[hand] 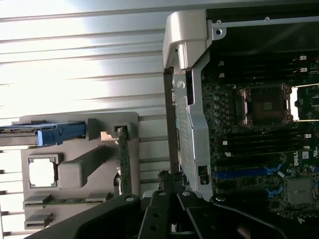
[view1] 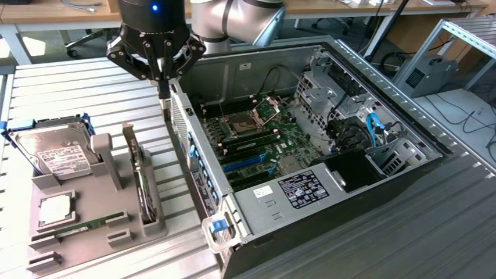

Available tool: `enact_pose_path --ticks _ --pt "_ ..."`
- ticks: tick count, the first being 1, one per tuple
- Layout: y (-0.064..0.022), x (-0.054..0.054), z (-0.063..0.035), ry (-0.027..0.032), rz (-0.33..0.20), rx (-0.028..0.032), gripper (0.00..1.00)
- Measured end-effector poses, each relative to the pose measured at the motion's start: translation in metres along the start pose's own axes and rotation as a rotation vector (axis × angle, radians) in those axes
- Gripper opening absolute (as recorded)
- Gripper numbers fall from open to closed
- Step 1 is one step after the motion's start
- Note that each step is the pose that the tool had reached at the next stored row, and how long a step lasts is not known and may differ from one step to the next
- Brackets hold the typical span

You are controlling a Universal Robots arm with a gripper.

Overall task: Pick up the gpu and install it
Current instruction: 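Reach for the gpu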

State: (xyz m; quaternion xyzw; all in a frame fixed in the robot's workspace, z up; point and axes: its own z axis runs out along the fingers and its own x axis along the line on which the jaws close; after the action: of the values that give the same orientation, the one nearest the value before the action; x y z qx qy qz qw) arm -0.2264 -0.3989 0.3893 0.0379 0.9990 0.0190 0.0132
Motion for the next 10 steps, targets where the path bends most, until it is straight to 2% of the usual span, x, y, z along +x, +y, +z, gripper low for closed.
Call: enact_pose_path --ticks 10 --pt "-0.0005 0.0067 -0.0002 0.0 0.0 0.0004 0.11"
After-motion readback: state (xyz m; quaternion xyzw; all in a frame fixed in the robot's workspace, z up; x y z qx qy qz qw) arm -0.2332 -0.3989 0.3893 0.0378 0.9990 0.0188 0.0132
